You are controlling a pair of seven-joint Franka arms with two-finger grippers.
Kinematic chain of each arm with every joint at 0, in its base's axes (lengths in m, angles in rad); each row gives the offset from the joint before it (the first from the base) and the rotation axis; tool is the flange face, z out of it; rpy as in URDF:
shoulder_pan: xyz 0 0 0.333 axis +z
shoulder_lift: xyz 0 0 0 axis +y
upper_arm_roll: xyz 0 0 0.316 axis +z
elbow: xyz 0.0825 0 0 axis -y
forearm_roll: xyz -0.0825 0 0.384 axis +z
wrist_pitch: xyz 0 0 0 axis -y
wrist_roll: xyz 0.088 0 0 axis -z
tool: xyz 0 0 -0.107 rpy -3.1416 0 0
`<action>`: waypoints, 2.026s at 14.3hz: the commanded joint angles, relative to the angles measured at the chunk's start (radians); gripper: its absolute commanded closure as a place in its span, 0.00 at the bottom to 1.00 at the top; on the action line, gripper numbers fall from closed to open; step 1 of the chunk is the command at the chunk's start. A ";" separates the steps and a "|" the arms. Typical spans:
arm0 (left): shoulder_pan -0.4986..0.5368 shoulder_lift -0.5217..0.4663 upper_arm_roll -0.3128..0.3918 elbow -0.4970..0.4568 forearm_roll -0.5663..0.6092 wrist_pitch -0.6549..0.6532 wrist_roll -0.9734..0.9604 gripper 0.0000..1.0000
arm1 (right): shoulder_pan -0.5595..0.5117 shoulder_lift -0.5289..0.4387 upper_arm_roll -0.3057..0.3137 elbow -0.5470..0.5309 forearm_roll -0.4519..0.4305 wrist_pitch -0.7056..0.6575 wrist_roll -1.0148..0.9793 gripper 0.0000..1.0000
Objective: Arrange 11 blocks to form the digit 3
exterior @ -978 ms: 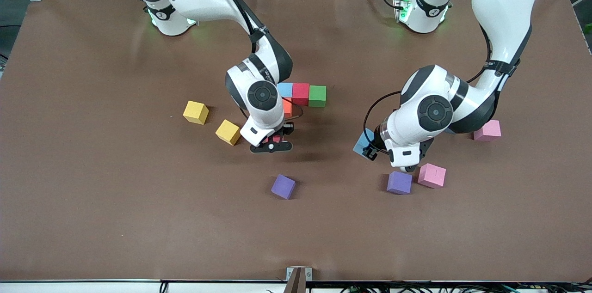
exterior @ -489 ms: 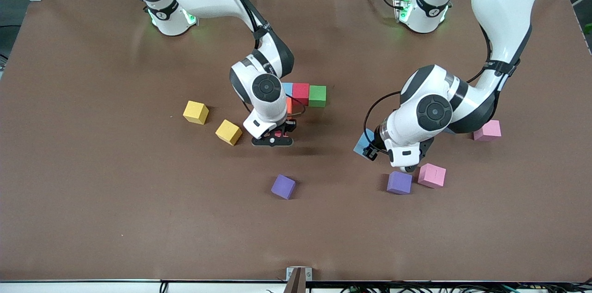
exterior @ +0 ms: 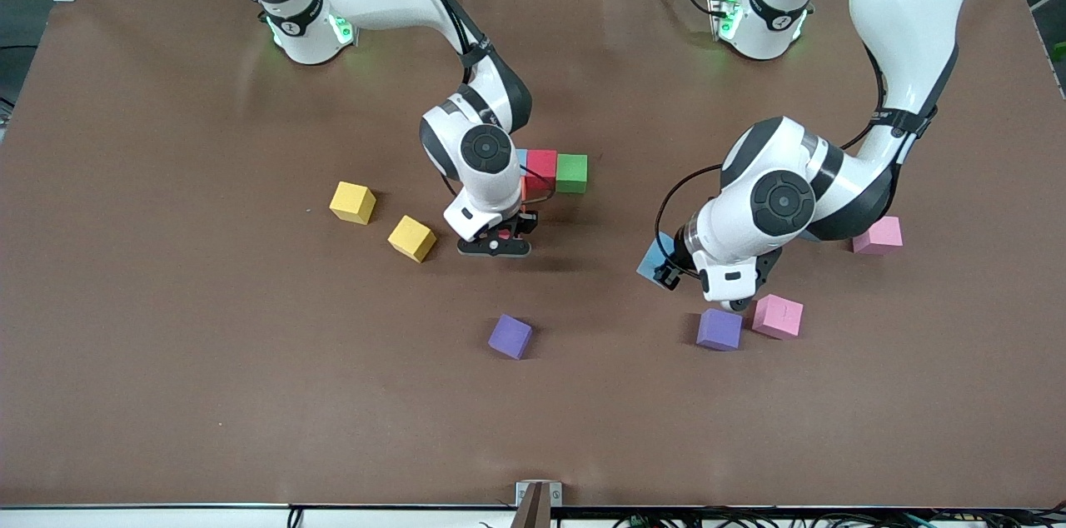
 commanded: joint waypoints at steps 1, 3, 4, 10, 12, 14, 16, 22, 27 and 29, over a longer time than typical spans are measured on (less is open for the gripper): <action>-0.004 -0.007 0.001 0.007 0.016 -0.020 0.001 0.82 | 0.026 -0.067 -0.008 -0.075 -0.018 0.015 0.038 1.00; -0.001 -0.007 0.001 0.004 0.016 -0.021 0.000 0.82 | 0.032 -0.081 -0.009 -0.095 -0.018 0.020 0.040 1.00; -0.001 -0.007 0.001 0.006 0.016 -0.034 0.000 0.82 | 0.035 -0.083 -0.009 -0.100 -0.018 0.023 0.040 1.00; 0.004 -0.010 0.001 0.006 0.018 -0.041 0.002 0.82 | 0.039 -0.075 -0.008 -0.106 -0.018 0.052 0.058 1.00; 0.006 -0.010 0.001 0.004 0.018 -0.041 0.002 0.82 | 0.041 -0.072 -0.009 -0.106 -0.018 0.053 0.060 1.00; 0.007 -0.010 0.001 0.007 0.018 -0.041 0.002 0.82 | 0.041 -0.070 -0.009 -0.108 -0.018 0.053 0.060 1.00; 0.009 -0.013 0.001 0.007 0.018 -0.044 0.004 0.82 | 0.041 -0.069 -0.009 -0.108 -0.018 0.053 0.060 1.00; 0.010 -0.019 0.001 0.010 0.016 -0.049 0.002 0.82 | 0.046 -0.061 -0.009 -0.108 -0.026 0.061 0.060 1.00; 0.010 -0.025 0.001 0.012 0.016 -0.049 -0.015 0.82 | 0.046 -0.055 -0.008 -0.106 -0.035 0.069 0.060 1.00; 0.010 -0.025 0.001 0.012 0.018 -0.048 -0.019 0.82 | 0.047 -0.053 -0.008 -0.106 -0.035 0.072 0.060 0.99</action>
